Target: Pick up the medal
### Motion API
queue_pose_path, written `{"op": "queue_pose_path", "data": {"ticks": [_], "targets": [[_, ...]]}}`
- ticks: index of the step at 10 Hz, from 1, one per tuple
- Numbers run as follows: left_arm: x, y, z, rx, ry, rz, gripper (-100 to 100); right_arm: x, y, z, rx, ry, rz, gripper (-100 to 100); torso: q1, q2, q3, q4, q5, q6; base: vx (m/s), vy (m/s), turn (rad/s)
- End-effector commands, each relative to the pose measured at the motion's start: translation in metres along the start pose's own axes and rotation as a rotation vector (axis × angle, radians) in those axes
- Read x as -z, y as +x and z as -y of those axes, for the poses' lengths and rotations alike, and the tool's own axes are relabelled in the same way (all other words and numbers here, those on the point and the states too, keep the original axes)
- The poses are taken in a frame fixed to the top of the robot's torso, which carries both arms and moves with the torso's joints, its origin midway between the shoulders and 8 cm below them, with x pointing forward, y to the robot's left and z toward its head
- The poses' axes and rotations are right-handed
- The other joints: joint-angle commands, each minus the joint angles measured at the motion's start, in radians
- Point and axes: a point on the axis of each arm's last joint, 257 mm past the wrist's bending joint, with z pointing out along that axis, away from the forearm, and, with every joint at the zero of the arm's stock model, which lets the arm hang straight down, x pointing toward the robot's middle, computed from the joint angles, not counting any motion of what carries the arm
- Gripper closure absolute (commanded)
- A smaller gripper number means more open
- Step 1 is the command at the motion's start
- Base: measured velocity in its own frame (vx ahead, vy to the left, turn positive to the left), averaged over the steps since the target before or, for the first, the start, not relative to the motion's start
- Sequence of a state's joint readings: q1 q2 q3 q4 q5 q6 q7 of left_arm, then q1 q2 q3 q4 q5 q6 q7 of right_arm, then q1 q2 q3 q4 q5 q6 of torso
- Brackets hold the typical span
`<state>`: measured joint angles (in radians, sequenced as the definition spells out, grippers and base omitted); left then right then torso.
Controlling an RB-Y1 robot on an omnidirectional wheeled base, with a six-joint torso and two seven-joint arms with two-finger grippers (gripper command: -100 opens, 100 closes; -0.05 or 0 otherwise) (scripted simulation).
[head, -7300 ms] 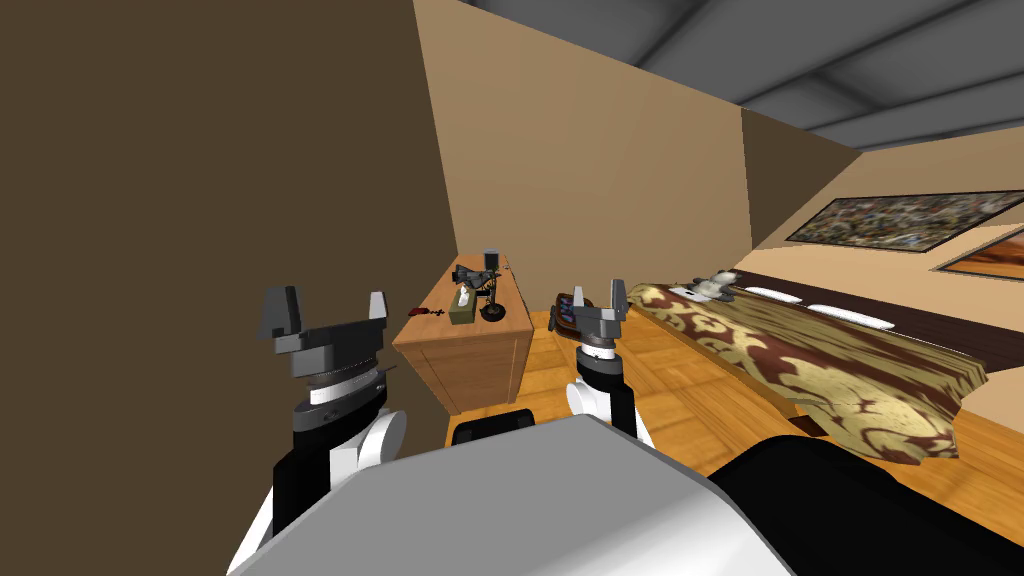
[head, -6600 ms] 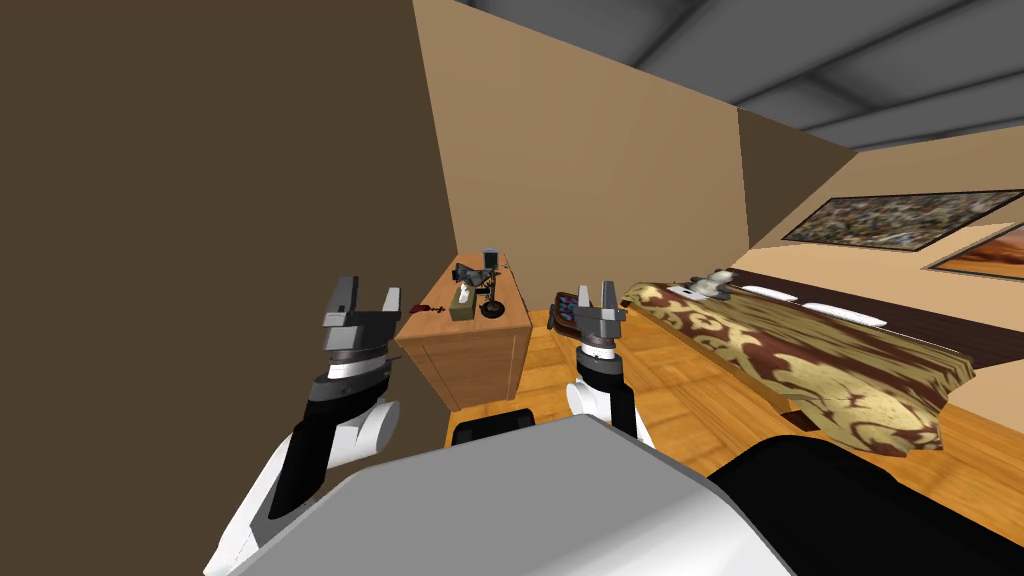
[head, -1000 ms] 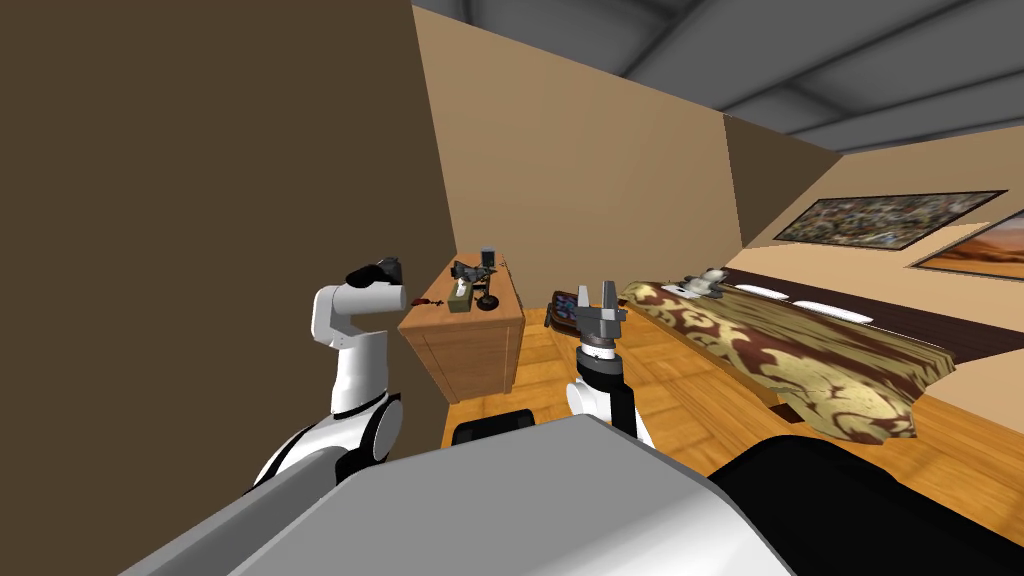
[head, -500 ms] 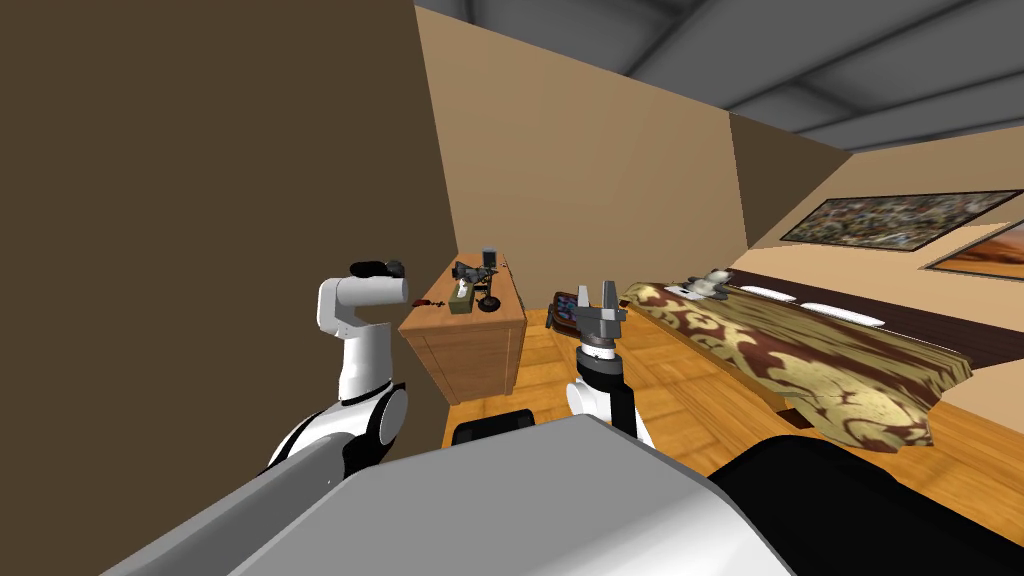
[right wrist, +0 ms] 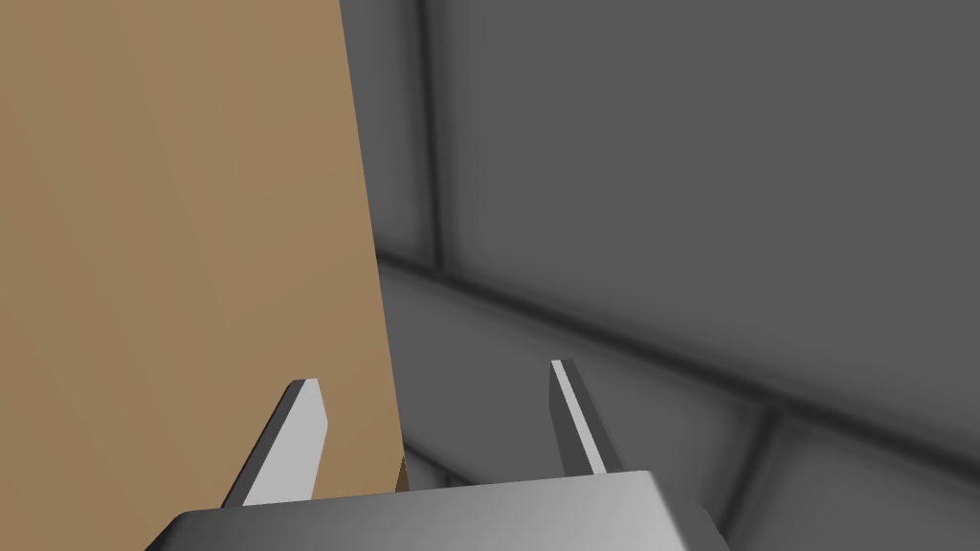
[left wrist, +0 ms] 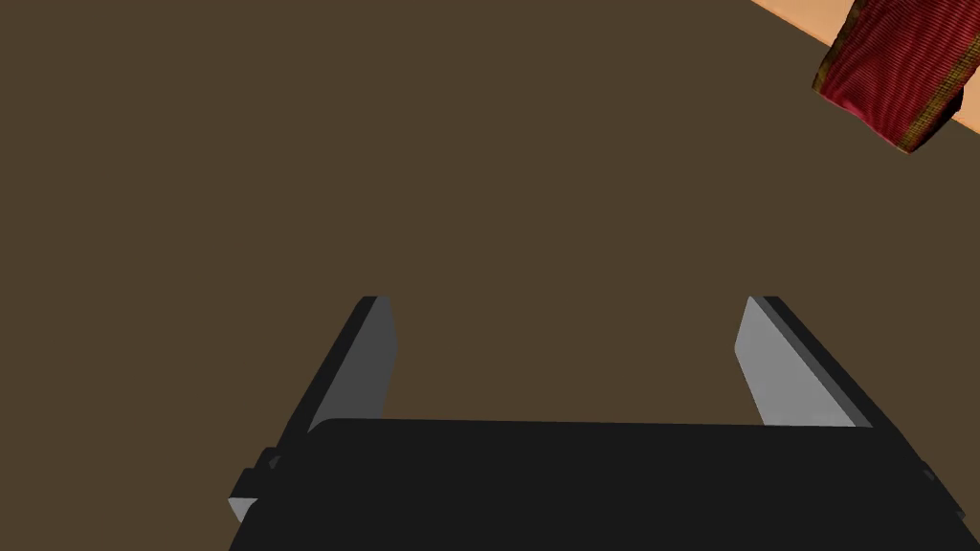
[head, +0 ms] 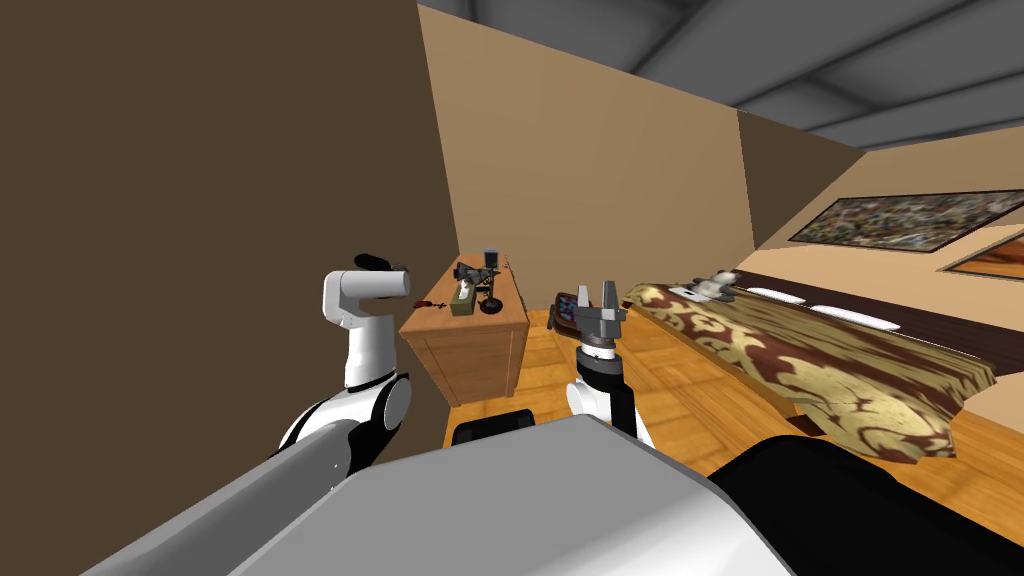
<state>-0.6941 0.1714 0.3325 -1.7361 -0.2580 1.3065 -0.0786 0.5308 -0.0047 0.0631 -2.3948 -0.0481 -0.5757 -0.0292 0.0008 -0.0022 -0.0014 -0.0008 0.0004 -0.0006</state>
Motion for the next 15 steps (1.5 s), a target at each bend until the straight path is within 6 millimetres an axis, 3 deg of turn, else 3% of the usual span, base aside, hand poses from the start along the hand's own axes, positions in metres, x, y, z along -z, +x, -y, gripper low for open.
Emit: {"op": "queue_pose_path", "data": {"ticks": [1, 8, 15], "targets": [[0.0, 0.002, -0.006, -0.002, -0.028, -0.004, -100, 0.0, 0.0, 0.0, 0.0, 0.0, 0.0, 0, 0.0, 0.0, 0.0, 0.0, 0.0, 0.0, 0.02, 0.007, -0.003], [-0.001, 0.037, -0.042, -0.05, -0.266, -0.106, -100, 0.0, 0.0, 0.0, 0.0, 0.0, 0.0, 0, 0.001, -0.001, -0.001, 0.0, 0.0, 0.0, 0.046, 0.021, 0.031], [0.015, 0.07, -0.083, -0.1, -0.476, -0.211, -100, 0.0, 0.0, 0.0, 0.0, 0.0, 0.0, 0, 0.002, -0.001, -0.001, 0.0, 0.0, 0.0, 0.05, 0.029, 0.028]]}}
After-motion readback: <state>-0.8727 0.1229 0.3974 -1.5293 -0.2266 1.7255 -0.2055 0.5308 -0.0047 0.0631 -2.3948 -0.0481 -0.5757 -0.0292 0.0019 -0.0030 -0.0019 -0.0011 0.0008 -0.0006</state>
